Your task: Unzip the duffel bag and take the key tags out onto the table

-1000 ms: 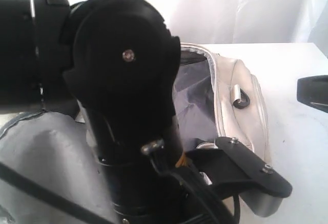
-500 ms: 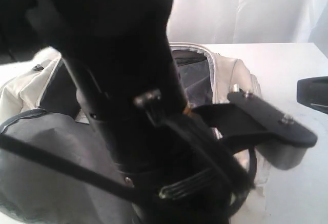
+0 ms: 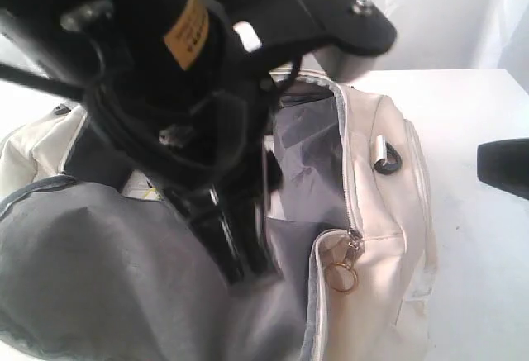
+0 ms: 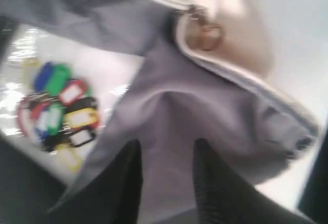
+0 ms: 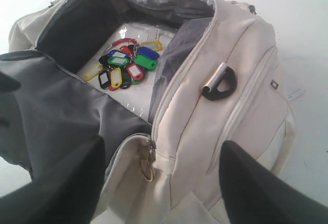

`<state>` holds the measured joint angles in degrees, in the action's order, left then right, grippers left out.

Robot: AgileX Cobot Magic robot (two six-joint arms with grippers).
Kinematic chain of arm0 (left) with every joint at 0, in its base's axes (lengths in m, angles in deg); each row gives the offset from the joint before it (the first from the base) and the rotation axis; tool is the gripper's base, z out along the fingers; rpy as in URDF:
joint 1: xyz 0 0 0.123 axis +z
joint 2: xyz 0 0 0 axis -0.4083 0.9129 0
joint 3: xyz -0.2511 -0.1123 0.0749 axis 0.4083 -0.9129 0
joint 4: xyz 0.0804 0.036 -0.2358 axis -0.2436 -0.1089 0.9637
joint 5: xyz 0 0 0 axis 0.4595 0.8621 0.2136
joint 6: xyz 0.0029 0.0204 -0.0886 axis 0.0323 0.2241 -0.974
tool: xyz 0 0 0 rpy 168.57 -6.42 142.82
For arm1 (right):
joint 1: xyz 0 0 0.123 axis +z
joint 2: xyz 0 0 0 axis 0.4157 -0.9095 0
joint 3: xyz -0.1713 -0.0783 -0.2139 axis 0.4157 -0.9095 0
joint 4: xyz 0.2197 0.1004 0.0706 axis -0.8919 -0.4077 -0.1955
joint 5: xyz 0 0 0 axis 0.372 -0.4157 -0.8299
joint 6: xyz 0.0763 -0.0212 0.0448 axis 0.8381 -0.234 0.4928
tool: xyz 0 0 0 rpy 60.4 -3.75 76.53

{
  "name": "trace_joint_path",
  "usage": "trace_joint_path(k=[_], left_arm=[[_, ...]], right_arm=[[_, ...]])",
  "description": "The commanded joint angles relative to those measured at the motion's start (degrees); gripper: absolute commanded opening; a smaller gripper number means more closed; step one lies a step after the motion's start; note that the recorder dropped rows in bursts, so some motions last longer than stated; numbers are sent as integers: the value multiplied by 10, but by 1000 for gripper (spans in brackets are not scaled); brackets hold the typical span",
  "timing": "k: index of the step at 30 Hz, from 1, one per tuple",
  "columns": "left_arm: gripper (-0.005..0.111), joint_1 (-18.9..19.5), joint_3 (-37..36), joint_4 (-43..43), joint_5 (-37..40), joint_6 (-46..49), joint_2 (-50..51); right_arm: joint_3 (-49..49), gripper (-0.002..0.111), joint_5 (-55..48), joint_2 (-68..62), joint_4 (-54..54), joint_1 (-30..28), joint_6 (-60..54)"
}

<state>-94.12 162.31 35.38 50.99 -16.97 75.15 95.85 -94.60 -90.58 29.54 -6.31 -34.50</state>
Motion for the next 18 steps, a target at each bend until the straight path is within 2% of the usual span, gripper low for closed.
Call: trace_joint_path(k=[1,4,7,10,13,14,16,18], left_arm=[[16,-3,4,-159,51,-47,-13],[0,9,4,-221,51,-48,-12],[0,49,-4,-239,51,-47,-12],[0,114,-20,-216,51,-28,-12],[0,195,-30,-98,22,35,-12],[0,227,-30,-30,11,67,-12],[0,285,-30,91,-25,133,-12],[0,327,-30,160,-62,153,-12]], right_arm=[[5,59,-3,4,-2,0,-17],[5,53,-7,-5,-2,0,-26],[5,44,-2,-23,-1,0,-33],[5,30,19,-49,15,0,-43],[5,9,49,-78,77,0,-36],[5,1,54,-85,102,0,-28],[5,0,58,-98,150,0,8],[5,0,68,-107,188,0,42]])
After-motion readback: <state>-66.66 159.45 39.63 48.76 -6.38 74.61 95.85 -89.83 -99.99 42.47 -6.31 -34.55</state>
